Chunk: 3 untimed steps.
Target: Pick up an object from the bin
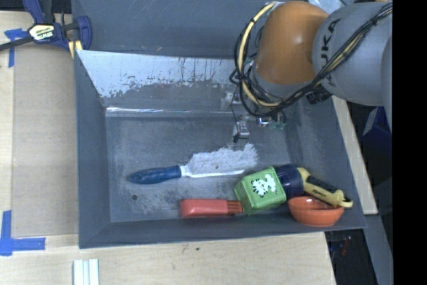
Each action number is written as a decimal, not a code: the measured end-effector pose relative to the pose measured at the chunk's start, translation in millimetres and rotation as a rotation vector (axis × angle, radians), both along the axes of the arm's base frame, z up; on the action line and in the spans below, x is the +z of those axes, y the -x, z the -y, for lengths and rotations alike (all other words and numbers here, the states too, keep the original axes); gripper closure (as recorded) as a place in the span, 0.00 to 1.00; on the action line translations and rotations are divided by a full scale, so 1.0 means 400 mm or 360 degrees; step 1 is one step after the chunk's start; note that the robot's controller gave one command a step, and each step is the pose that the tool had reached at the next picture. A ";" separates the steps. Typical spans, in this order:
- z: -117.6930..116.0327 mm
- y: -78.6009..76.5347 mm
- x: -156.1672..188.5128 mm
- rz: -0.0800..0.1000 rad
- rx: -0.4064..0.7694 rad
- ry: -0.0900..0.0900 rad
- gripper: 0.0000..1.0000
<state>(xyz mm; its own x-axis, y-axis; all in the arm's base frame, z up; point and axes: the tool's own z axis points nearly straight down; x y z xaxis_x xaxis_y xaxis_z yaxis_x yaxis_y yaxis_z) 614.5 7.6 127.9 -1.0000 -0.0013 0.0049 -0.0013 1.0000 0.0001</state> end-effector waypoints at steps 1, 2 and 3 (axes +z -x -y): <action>0.000 -0.005 0.012 0.0013 0.0000 0.0000 0.00; -0.032 0.124 -0.137 0.0002 0.0348 0.0000 0.00; -0.043 0.140 -0.018 0.0025 0.0373 0.0002 0.00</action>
Offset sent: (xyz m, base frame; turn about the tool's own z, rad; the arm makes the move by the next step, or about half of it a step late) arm -0.0500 0.0136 -0.0579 -0.2203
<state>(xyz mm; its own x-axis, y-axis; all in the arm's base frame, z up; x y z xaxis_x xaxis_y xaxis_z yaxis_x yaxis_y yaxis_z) 558.4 25.0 120.6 -0.9723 -0.2333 -0.0105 -0.2333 0.9724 -0.0027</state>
